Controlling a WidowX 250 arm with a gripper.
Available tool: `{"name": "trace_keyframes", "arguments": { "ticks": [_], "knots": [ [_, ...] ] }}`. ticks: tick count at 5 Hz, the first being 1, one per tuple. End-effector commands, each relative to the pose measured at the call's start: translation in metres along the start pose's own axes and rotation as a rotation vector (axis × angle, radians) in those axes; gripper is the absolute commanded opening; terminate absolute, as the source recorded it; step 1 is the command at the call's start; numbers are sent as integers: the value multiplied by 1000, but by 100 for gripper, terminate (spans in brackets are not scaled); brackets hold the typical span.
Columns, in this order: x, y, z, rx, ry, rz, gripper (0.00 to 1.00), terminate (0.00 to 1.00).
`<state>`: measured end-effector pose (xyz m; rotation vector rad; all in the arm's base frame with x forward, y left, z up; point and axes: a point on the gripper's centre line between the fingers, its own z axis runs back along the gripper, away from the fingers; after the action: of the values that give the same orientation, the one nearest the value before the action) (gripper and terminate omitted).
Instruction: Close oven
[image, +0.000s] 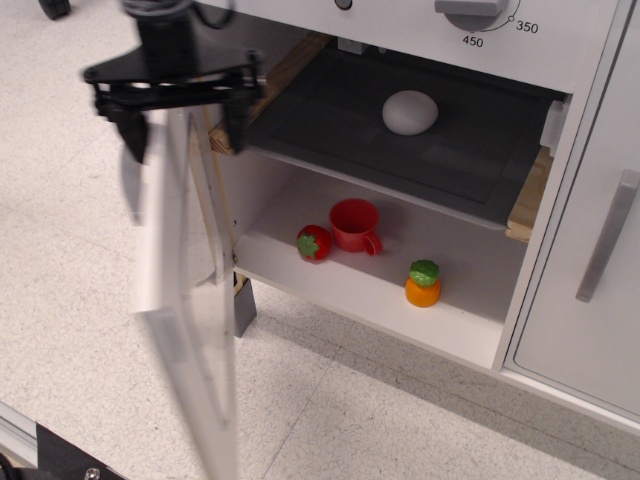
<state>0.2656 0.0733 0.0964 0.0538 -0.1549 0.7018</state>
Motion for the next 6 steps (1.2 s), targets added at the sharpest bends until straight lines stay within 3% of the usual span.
{"name": "trace_keyframes", "arguments": {
  "ticks": [1,4,5,6],
  "knots": [
    [-7,-52,22,-39,-60,133,100,0],
    [-8,-120,12,-64,-152,245,100,0],
    [-8,-123,25,-107,-134,261,100,0],
    [-21,-108,52,-204,-130,168,100,0]
  ]
}}
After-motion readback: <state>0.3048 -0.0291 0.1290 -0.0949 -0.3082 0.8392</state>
